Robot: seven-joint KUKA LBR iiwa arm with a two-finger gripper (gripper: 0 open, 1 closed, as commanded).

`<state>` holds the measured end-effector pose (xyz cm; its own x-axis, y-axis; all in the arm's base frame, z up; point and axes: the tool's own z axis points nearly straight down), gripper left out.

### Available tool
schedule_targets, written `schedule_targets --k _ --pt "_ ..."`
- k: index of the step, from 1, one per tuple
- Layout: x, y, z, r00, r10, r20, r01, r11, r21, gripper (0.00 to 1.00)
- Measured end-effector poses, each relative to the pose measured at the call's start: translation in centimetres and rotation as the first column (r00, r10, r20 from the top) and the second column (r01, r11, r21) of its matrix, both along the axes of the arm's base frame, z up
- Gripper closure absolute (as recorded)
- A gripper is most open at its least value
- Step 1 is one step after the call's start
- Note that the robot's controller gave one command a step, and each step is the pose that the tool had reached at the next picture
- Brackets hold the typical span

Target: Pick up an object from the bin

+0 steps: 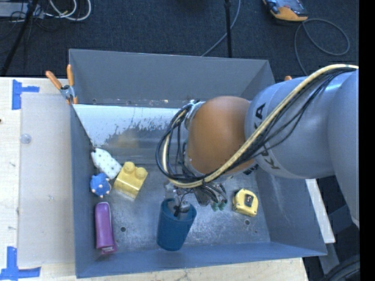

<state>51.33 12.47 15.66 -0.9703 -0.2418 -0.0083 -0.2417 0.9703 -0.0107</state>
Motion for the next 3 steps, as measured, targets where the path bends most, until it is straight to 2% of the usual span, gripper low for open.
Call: schedule_targets --k 1,2,3 --pt "0.0 0.0 0.0 1.0 0.0 0.0 0.0 1.0 0.0 1.0" --pt "-0.4 0.7 2.2 1.0 -0.027 0.0 0.027 1.0 0.001 1.0" --pt "-0.4 0.7 2.2 1.0 -0.027 0.0 0.027 1.0 0.001 1.0"
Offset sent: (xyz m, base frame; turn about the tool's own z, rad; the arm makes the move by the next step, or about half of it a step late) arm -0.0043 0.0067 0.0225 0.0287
